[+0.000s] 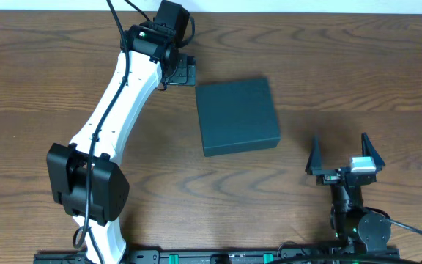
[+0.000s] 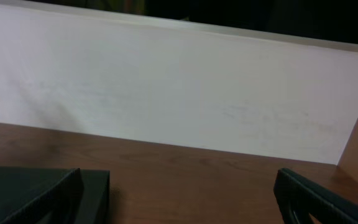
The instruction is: Pack container
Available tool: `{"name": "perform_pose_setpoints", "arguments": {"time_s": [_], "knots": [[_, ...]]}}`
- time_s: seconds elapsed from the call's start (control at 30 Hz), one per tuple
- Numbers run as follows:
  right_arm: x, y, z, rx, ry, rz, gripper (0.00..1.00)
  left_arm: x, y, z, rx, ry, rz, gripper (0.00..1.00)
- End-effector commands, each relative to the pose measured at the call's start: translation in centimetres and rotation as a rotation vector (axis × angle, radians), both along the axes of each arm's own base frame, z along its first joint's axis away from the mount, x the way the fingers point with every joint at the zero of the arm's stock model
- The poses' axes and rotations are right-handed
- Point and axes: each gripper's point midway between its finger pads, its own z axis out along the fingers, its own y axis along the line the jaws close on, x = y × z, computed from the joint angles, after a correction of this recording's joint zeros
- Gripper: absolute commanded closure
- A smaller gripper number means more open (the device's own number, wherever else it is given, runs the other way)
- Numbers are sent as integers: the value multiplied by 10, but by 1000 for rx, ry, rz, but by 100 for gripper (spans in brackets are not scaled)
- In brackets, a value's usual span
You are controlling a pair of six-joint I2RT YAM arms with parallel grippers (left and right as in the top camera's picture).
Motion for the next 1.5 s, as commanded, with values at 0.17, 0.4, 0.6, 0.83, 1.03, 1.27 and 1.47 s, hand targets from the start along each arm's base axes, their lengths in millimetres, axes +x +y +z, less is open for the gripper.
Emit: {"name": "perform_pose_setpoints", "arguments": {"time_s": [0.17, 0.4, 0.6, 0.83, 1.03, 1.27, 1.47], "knots": [[-2, -8, -5, 35, 3, -22, 1, 1, 2, 2, 11, -7, 4, 2], [-3, -7, -17, 57, 25, -5, 1, 1, 2, 2, 11, -7, 4, 1], [-2, -6, -25, 104, 51, 1, 1, 1, 2, 2, 11, -7, 4, 1], [2, -4, -51, 182, 117, 19, 1, 1, 2, 2, 11, -7, 4, 1], [2, 2, -61, 94, 156, 42, 1, 1, 2, 2, 11, -7, 4, 1], [1, 10, -77, -9, 214, 84, 1, 1, 2, 2, 11, -7, 4, 1], [1, 9, -77, -8, 213, 79, 1, 1, 2, 2, 11, -7, 4, 1]]}}
